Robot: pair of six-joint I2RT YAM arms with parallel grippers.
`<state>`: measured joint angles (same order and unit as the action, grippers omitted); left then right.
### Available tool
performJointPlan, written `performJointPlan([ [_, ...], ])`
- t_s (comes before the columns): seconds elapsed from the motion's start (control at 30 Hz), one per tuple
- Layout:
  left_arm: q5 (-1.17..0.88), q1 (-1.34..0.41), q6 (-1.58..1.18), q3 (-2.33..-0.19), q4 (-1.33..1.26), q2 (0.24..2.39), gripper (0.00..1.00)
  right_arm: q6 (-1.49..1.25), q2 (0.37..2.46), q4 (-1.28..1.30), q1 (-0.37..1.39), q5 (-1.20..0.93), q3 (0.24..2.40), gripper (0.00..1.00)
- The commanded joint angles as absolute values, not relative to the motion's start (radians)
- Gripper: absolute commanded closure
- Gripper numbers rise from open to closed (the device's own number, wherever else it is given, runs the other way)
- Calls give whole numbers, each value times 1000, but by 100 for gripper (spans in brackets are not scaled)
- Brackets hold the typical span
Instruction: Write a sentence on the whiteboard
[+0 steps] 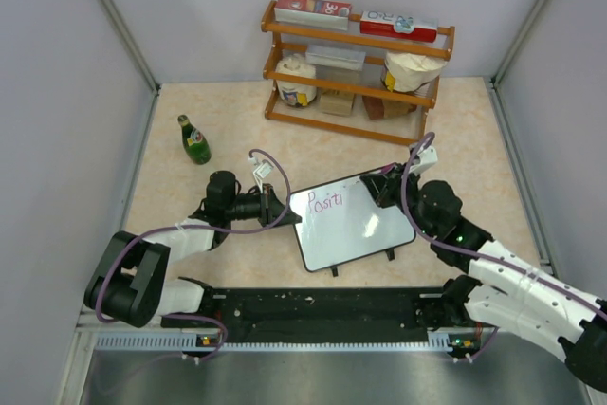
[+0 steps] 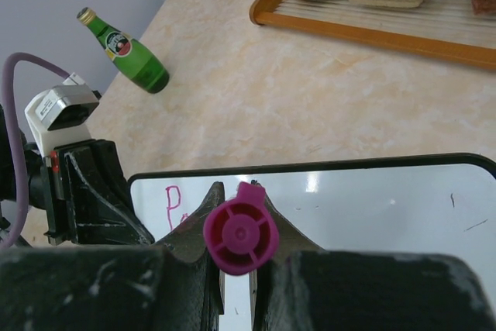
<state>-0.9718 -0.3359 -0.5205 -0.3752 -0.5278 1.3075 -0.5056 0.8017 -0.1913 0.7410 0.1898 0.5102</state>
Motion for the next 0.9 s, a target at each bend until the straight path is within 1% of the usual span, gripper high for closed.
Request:
performJointPlan([
  [0.0, -900, -341, -426, -374, -502, 1318, 100, -492, 770, -193, 732, 195, 497, 100],
  [0.53, -903, -341, -428, -377, -505, 1327, 100, -479, 744, -167, 732, 178, 469, 100],
  [0.87, -904, -339, -430, -376, -506, 1325, 100, -495, 814, -232, 732, 167, 488, 100],
])
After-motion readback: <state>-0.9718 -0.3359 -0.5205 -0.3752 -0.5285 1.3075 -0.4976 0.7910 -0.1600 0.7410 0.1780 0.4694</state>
